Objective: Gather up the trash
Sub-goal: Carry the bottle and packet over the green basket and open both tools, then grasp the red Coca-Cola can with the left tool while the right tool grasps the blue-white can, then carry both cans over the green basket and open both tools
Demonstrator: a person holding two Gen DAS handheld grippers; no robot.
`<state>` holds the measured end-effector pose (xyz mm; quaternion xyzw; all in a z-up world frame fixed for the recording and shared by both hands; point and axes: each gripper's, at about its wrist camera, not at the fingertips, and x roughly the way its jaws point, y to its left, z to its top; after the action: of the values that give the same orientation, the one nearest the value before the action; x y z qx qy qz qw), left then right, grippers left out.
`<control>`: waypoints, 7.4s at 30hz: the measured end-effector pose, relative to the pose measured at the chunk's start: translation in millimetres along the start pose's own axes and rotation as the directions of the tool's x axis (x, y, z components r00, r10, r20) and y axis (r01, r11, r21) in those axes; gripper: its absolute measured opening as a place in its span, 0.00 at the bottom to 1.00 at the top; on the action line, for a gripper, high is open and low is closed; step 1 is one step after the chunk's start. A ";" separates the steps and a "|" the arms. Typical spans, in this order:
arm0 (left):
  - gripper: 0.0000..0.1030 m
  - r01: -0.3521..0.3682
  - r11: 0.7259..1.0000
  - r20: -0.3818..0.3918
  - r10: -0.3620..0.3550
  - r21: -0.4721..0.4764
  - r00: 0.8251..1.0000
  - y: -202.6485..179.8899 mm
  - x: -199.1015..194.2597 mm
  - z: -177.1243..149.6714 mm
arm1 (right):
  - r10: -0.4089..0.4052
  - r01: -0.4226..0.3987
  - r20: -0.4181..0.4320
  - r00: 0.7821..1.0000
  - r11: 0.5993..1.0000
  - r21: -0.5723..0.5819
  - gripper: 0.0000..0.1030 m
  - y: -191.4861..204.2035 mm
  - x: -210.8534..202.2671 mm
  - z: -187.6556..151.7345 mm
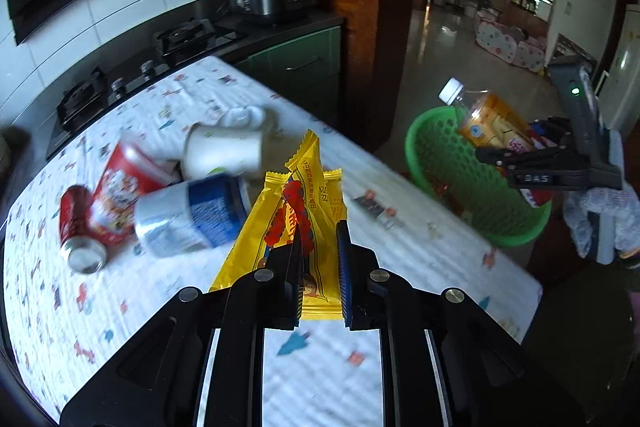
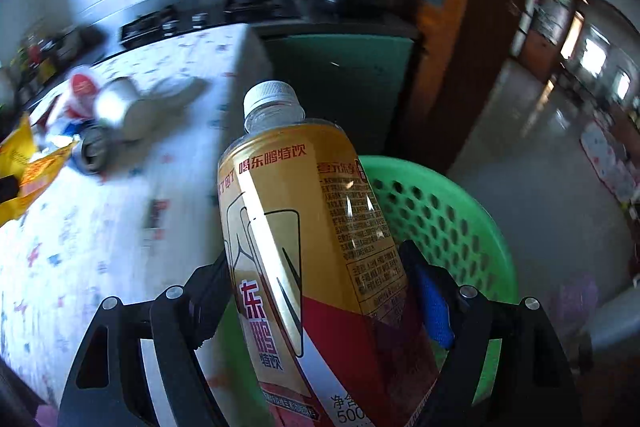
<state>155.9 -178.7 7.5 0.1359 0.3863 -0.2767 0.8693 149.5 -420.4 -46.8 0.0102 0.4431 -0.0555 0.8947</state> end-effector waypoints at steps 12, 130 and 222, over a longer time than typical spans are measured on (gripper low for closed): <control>0.13 0.139 0.988 -0.009 -0.139 0.061 0.990 -64.9 47.6 36.9 | 0.002 -0.007 0.030 1.000 0.986 0.164 0.83 -60.6 24.8 -8.8; 0.67 -0.164 0.786 -0.197 0.054 -0.595 0.979 334.0 89.4 -27.9 | 0.144 -0.185 -0.127 0.981 0.532 -0.826 0.75 360.3 70.6 69.5; 0.78 0.312 0.941 -0.145 -0.330 -0.131 0.933 -135.9 130.2 55.0 | -0.190 0.187 0.026 0.981 0.979 0.085 0.79 -68.6 -75.4 -67.6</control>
<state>180.5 -362.5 -56.3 0.0473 0.4881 -0.3822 0.7832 43.2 -477.2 -25.8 0.0042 0.4241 -0.1585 0.8916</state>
